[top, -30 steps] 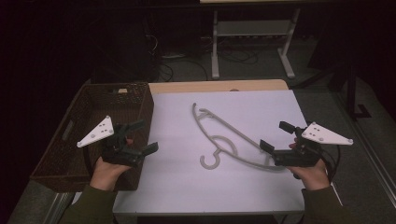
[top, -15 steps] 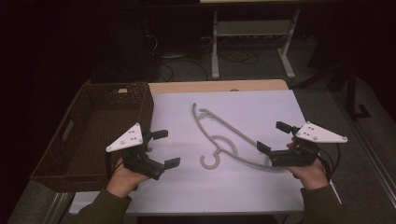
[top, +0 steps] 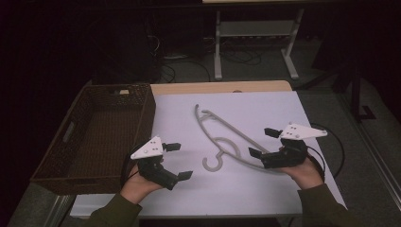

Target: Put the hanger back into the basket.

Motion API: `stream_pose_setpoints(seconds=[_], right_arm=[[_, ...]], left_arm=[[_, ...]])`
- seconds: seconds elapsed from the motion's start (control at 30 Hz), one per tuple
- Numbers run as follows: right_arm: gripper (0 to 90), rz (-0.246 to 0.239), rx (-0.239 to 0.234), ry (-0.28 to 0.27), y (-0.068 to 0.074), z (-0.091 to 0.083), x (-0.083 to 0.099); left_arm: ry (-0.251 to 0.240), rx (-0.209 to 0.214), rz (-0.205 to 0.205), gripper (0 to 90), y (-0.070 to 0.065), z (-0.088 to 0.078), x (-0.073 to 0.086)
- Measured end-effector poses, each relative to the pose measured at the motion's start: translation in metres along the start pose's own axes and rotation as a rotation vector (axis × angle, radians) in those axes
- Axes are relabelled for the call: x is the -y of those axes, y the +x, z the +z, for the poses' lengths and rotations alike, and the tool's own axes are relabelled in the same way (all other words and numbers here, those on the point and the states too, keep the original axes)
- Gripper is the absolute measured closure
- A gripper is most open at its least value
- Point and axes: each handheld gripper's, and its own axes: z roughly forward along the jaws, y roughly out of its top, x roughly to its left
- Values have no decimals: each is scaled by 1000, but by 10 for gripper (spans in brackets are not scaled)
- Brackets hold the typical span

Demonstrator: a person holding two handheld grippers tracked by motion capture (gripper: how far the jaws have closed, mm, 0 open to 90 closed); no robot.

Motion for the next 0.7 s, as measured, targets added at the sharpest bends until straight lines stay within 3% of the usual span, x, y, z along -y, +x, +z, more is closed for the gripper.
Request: stream_pose_setpoints(seconds=[0.17, 0.23, 0.27, 0.37, 0.4, 0.47, 0.7], right_arm=[[172, -3, -23, 94, -1, 22, -1], [172, -3, -23, 94, -1, 22, -1], [208, 0, -33, 152, -2, 34, 1], [228, 2, -44, 187, -3, 44, 2], [242, 5, -49, 228, -4, 54, 4], [259, 1, -57, 258, -6, 64, 7], [429, 6, -63, 381, -10, 83, 17]], left_arm=[[15, 9, -14, 0, 0, 2, 9], [14, 7, -17, 0, 1, 2, 11], [17, 10, -28, 0, 2, 4, 14], [22, 11, -29, 0, 3, 5, 15], [22, 10, -40, 0, 3, 7, 16], [26, 11, -40, 0, 4, 7, 17], [31, 11, -43, 0, 5, 6, 19]])
